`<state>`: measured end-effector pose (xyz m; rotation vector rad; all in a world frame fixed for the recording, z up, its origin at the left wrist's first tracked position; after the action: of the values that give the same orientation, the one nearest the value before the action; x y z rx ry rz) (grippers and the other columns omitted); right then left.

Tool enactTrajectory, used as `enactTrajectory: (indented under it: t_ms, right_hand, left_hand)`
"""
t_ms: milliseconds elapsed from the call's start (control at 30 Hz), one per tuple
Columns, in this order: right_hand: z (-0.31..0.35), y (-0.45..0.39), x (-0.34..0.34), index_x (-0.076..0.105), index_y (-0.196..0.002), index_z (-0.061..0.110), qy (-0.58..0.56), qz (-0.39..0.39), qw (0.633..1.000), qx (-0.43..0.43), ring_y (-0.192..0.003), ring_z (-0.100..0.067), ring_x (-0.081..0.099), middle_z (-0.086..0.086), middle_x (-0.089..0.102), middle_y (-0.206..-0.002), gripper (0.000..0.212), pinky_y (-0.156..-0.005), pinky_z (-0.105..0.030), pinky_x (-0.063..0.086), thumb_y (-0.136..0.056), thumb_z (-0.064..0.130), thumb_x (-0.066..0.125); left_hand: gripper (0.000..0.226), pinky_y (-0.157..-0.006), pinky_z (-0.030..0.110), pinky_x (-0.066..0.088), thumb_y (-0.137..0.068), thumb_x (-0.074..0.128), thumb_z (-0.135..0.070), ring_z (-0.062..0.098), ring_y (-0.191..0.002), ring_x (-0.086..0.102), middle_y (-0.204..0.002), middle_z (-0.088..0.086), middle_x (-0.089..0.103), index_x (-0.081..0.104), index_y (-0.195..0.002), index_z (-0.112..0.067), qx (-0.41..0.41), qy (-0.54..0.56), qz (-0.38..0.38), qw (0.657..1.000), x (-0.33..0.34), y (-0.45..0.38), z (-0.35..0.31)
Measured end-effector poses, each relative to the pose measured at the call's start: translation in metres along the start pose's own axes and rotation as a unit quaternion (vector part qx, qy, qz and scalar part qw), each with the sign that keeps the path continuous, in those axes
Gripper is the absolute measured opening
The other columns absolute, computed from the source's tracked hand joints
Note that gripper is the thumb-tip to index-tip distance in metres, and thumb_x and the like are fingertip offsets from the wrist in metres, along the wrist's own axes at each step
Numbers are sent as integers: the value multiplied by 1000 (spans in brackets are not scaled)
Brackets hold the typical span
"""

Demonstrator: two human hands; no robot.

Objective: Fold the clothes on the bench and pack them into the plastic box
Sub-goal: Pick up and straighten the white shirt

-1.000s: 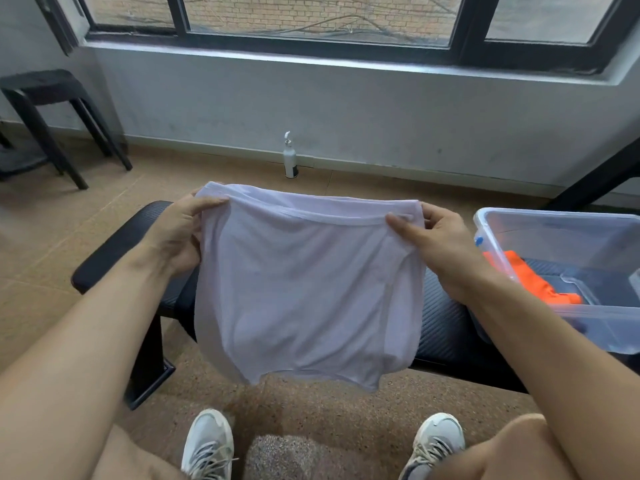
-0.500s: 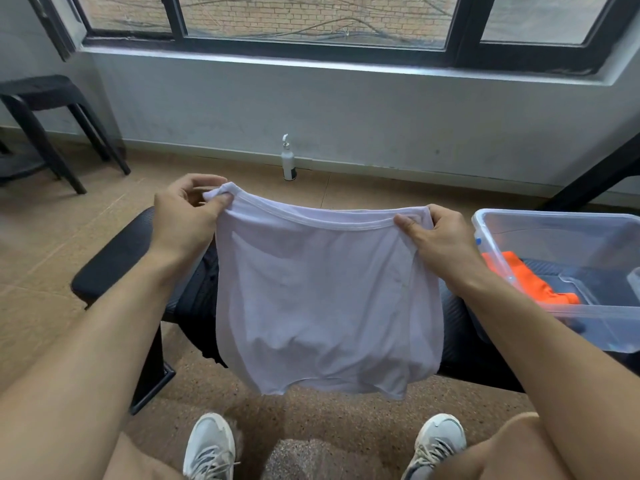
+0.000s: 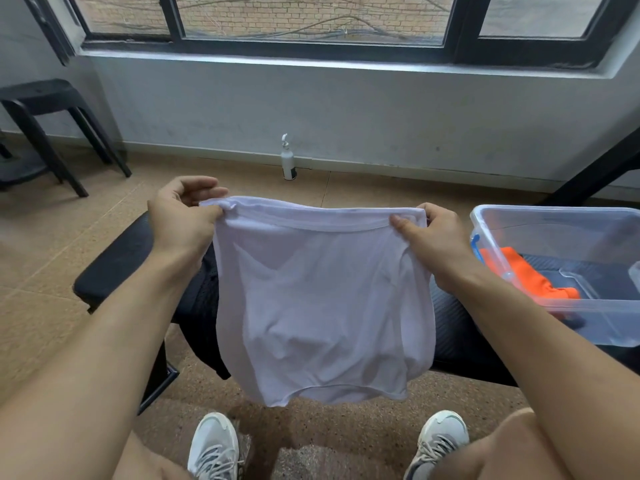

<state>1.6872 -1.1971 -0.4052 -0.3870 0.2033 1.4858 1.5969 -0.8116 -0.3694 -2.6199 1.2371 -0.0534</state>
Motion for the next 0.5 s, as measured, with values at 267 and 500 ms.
enactTrajectory:
  t_ms: [267, 500]
  right_hand:
    - [-17, -7, 0, 58, -78, 18, 115, 24, 993, 0, -81, -26, 63, -3, 65, -80, 24, -73, -42, 53, -93, 34, 70]
    - [-17, -6, 1, 61, -84, 14, 143, 32, 989, 0, -85, -28, 65, -5, 66, -83, 25, -77, -46, 55, -93, 35, 69]
  left_hand:
    - [6, -64, 22, 46, -76, 85, -7, 14, -71, 62, -74, 1, 73, 81, -79, -10, -268, -280, 329, 861, 25, 35, 91]
    - [19, -61, 27, 53, -84, 75, -2, 10, -59, 58, -74, 3, 65, 73, -102, -4, -287, -121, 288, 906, 35, 30, 86]
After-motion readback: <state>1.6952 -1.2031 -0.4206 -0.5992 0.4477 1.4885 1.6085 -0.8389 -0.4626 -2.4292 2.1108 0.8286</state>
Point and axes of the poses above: each hand's wrist, its own y-axis away from the middle knuckle, its own x-axis out of the palm, z = x × y, the point moved 10 cm from there along -y, towards the middle knuckle
